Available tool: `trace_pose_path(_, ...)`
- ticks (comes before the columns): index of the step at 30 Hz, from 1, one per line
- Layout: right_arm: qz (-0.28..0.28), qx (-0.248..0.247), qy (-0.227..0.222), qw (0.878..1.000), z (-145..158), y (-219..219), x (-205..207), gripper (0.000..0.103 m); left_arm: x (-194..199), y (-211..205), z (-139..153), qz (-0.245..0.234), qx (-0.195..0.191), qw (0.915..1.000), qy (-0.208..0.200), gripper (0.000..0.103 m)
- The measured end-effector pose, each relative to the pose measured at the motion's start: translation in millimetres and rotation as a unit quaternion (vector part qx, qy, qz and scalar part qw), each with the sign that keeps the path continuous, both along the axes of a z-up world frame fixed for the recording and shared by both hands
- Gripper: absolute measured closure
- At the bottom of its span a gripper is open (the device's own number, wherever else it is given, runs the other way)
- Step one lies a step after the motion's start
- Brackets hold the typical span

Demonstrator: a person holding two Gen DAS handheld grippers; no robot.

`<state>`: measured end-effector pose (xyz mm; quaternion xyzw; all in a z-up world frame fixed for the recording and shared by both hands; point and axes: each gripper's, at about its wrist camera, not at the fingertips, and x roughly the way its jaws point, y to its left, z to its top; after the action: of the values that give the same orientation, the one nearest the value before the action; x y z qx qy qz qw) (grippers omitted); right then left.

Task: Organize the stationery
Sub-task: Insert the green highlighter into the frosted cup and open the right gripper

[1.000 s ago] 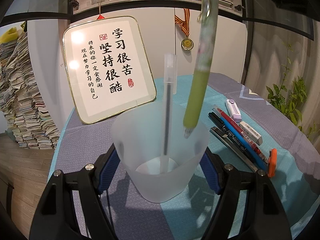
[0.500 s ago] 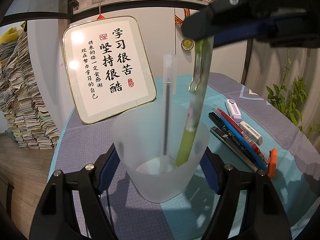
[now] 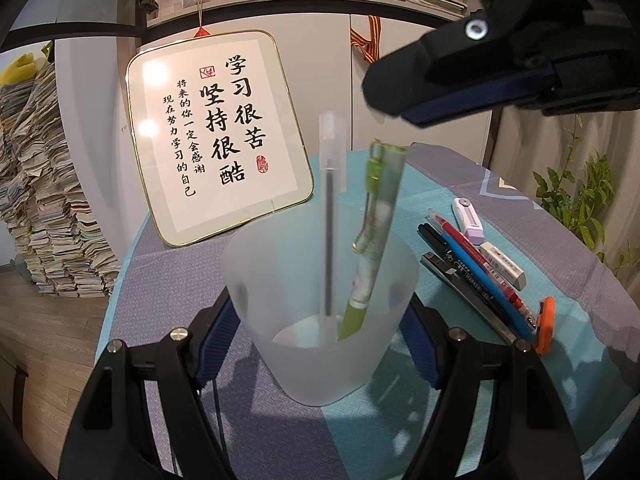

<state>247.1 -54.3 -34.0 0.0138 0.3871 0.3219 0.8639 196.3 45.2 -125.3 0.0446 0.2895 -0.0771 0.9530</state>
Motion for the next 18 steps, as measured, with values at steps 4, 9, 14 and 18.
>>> trace_pose_path(4, -0.018, 0.013, -0.024, 0.999, 12, -13, -5, 0.088, 0, 0, 0, 0.0, 0.0, 1.0, 0.0, 0.029)
trace_pose_path(9, -0.062, 0.014, -0.021, 0.998, 13, -46, 4, 0.088, 0, 1, 0, 0.0, 0.0, 1.0, 0.0, 0.029)
trace_pose_path(14, -0.088, -0.033, 0.024, 0.995, -23, -59, 26, 0.088, 0, 0, 0, 0.0, 0.001, 1.0, 0.0, 0.029)
trace_pose_path(18, -0.086, -0.075, 0.076, 0.991, -64, -54, 49, 0.088, 0, 0, 0, 0.0, 0.0, 1.0, 0.0, 0.029)
